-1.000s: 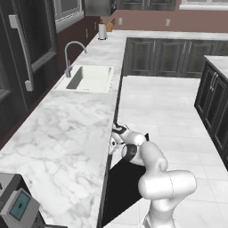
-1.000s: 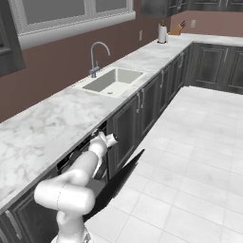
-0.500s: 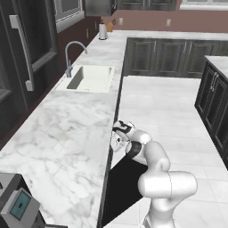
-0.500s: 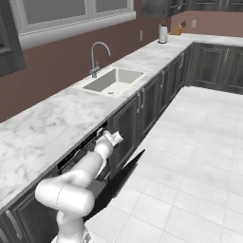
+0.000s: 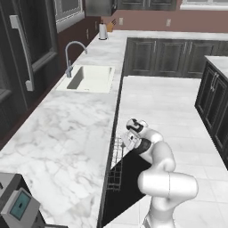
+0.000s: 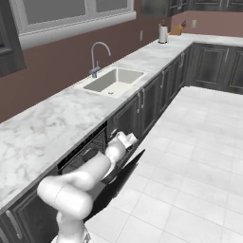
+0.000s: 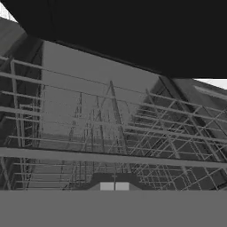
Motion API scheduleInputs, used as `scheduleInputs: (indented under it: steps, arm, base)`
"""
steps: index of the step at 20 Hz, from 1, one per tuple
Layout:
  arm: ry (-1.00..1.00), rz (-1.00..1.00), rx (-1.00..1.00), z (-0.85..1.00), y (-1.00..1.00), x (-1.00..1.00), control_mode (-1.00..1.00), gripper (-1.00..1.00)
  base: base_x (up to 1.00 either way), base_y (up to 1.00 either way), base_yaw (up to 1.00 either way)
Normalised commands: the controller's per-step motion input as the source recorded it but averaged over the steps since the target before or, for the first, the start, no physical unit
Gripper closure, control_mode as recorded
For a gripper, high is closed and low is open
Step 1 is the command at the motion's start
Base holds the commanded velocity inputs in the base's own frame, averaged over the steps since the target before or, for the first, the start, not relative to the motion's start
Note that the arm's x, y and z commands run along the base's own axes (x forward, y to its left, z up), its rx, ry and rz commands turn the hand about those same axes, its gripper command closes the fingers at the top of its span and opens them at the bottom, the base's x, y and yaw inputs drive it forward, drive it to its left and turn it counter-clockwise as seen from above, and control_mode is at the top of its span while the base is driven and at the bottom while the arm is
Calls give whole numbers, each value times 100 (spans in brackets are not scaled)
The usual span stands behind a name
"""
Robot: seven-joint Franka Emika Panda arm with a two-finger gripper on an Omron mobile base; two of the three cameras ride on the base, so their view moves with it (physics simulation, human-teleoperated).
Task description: Open the dishwasher door and pull out the top rack.
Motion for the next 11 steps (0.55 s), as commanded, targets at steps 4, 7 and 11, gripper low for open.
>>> scheduleInputs:
  steps: [4,7,11]
  arm:
    - [0,-19,-9,-57,-81,-75,-100,100]
    - [0,-20,-11,-56,-72,-72,-100,100]
    - [0,-20,-12,-51,-69,-71,-100,100]
  base:
    - [0,0,0]
    - [0,0,0]
    - [0,0,0]
